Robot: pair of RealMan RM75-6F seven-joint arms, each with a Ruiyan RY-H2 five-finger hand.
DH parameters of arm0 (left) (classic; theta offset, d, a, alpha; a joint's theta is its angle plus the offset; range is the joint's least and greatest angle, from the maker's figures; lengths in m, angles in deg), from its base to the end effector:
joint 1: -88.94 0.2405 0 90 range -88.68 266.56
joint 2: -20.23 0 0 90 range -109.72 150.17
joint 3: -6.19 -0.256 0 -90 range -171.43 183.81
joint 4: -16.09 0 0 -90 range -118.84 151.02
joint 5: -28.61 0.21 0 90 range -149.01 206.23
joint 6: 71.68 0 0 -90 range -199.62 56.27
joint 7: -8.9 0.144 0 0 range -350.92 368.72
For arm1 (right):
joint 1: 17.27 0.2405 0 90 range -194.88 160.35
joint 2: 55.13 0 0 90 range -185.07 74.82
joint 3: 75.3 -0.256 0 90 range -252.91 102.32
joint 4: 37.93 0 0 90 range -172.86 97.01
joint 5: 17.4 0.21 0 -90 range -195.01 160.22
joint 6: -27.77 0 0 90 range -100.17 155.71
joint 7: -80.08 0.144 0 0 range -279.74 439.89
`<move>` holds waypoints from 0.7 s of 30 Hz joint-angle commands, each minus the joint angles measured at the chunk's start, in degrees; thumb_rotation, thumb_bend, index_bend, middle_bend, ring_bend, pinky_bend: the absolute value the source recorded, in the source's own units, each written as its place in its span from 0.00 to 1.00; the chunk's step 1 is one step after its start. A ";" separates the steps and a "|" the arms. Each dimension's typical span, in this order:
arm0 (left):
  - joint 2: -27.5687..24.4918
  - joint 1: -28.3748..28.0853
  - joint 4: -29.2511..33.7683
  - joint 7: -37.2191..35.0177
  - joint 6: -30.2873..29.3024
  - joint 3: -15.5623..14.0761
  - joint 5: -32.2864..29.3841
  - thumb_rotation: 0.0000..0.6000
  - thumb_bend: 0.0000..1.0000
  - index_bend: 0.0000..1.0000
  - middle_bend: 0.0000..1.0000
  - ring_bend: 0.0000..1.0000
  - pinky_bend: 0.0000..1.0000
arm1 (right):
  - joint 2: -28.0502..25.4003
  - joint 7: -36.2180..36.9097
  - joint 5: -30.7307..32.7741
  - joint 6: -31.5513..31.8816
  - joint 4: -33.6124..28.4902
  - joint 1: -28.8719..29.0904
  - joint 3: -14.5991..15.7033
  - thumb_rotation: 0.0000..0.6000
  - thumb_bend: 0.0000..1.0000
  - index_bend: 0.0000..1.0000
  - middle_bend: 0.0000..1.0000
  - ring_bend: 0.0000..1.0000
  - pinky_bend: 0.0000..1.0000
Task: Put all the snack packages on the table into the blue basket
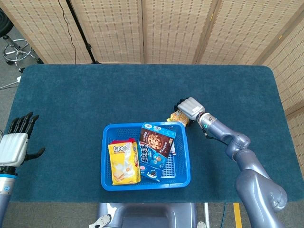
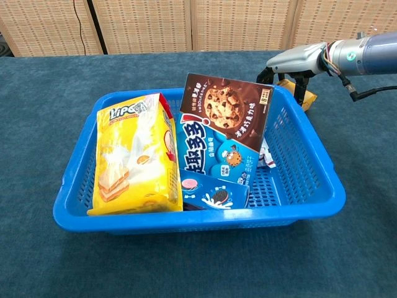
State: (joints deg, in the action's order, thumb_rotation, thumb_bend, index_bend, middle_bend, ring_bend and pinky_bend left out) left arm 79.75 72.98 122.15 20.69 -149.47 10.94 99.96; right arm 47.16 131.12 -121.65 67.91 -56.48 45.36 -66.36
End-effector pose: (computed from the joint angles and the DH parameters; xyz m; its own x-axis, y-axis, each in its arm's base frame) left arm -0.2637 0.2346 0.1589 0.4066 0.0726 0.9107 0.9126 0.0151 -0.4086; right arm -0.1728 -0.4855 -0.0099 0.6987 -0.3099 0.6448 -0.6745 -0.5858 0.4493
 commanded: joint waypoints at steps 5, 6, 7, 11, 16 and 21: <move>-0.58 0.38 0.23 -1.33 0.30 0.17 0.63 1.00 0.19 0.00 0.00 0.00 0.00 | -1.94 0.65 2.17 5.00 1.03 -1.72 -0.70 1.00 0.33 0.54 0.54 0.41 0.58; -0.70 0.42 0.28 -1.65 0.42 0.18 0.74 1.00 0.19 0.00 0.00 0.00 0.00 | -2.72 0.24 2.61 5.85 0.79 -1.94 -1.05 1.00 0.33 0.54 0.54 0.41 0.58; -0.81 0.45 0.29 -1.89 0.52 0.18 0.88 1.00 0.19 0.00 0.00 0.00 0.00 | -3.44 -0.23 2.96 6.50 0.36 -2.11 -1.30 1.00 0.33 0.54 0.55 0.41 0.58; -1.39 0.68 0.45 -3.14 0.81 0.02 2.03 1.00 0.19 0.00 0.00 0.00 0.00 | -8.90 -2.85 5.38 10.52 -3.23 -3.02 -3.51 1.00 0.33 0.54 0.55 0.42 0.58; -1.89 1.04 0.57 -4.02 0.78 0.02 2.70 1.00 0.19 0.00 0.00 0.00 0.00 | -17.41 -6.70 7.53 14.93 -13.66 -4.02 -5.77 1.00 0.33 0.54 0.55 0.42 0.58; -2.43 1.35 0.77 -4.58 0.97 0.14 2.58 1.00 0.19 0.00 0.00 0.00 0.00 | -28.93 -12.34 9.56 21.43 -32.55 -6.40 -8.60 1.00 0.33 0.54 0.55 0.42 0.58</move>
State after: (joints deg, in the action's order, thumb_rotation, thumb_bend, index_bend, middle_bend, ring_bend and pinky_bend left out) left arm 77.42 74.29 122.87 16.26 -148.61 11.08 102.54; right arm 26.85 123.60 -114.17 84.03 -76.59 41.01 -72.34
